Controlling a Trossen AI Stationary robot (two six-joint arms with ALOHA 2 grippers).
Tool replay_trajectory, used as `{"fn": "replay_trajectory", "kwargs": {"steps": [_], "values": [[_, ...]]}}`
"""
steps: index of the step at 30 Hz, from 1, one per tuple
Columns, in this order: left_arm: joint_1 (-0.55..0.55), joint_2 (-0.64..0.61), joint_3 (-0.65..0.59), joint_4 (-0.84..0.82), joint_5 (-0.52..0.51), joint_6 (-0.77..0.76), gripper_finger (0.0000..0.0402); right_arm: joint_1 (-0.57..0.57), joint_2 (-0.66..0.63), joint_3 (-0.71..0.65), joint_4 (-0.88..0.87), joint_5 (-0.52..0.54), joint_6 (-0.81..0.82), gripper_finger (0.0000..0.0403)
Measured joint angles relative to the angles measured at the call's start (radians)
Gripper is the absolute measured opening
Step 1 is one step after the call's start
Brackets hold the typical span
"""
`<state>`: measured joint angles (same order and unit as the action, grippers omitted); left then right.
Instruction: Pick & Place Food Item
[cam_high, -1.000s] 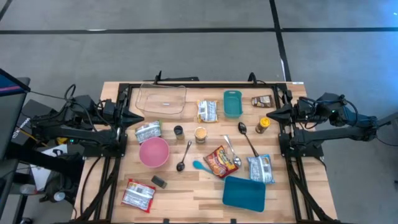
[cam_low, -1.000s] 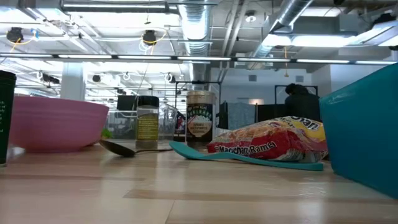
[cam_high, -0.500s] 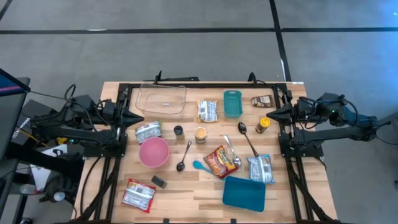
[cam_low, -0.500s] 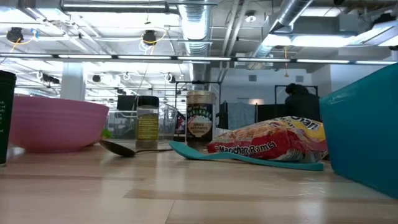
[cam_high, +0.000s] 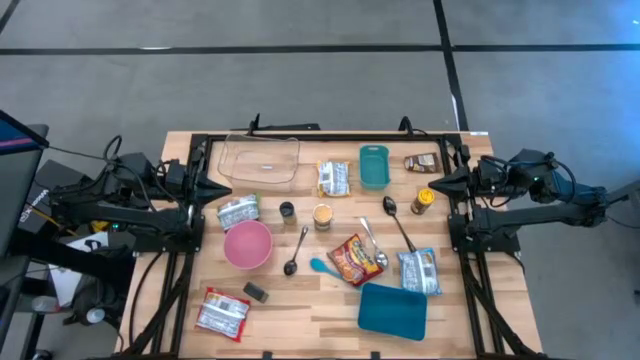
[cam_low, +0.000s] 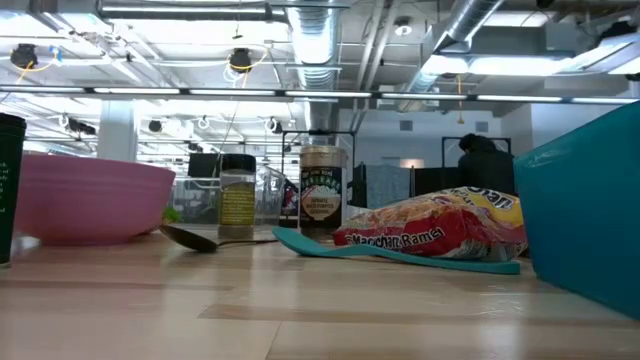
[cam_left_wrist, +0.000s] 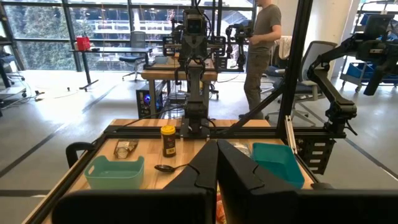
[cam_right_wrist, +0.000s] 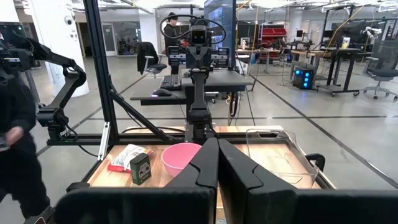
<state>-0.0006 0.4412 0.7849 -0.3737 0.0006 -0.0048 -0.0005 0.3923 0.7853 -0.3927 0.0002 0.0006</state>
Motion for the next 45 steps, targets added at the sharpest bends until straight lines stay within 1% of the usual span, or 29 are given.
{"fn": "replay_trajectory", "kwargs": {"steps": [16, 20, 22, 24, 28, 30, 32, 34, 37, 39, 41, 45], "values": [[0.0, 0.0, 0.0, 0.0, 0.0, 0.0, 0.0, 0.0, 0.0, 0.0, 0.001, 0.0, 0.0, 0.0], [0.0, 0.0, 0.0, 0.0, 0.0, 0.0, 0.0, 0.0, 0.0, 0.0, 0.037, 0.0, 0.0, 0.0], [0.0, 0.0, 0.0, 0.0, 0.0, 0.0, 0.0, 0.0, 0.005, 0.0, 0.093, 0.0, 0.017, 0.0], [0.0, 0.0, 0.0, 0.0, 0.0, 0.0, 0.0, 0.0, 0.017, -0.001, 0.185, 0.0, 0.064, 0.0], [0.0, 0.0, 0.0, 0.0, 0.0, 0.0, 0.0, 0.0, 0.051, -0.001, 0.418, 0.0, 0.173, 0.0], [0.0, 0.0, 0.0, 0.0, 0.0, 0.0, 0.0, -0.003, 0.072, -0.001, 0.522, 0.004, 0.183, 0.0], [0.0, 0.0, 0.0, 0.0, 0.0, 0.0, 0.0, -0.01, 0.093, -0.001, 0.616, 0.055, 0.183, 0.0], [0.0, 0.0, 0.0, 0.0, 0.0, 0.0, 0.0, -0.019, 0.11, -0.001, 0.682, 0.141, 0.184, 0.0], [0.0, 0.0, 0.0, 0.0, 0.0, 0.0, 0.0, -0.04, 0.129, -0.001, 0.705, 0.296, 0.184, 0.0], [0.0, 0.0, 0.0, 0.0, 0.0, 0.0, 0.0, -0.06, 0.136, -0.001, 0.695, 0.365, 0.184, 0.0], [0.0, 0.0, 0.0, 0.0, 0.0, 0.0, 0.0, -0.083, 0.138, 0.011, 0.645, 0.39, 0.184, 0.0], [0.0, 0.0, 0.0, 0.0, 0.0, 0.0, 0.0, -0.13, 0.15, 0.077, 0.509, 0.399, 0.214, 0.0]]}}
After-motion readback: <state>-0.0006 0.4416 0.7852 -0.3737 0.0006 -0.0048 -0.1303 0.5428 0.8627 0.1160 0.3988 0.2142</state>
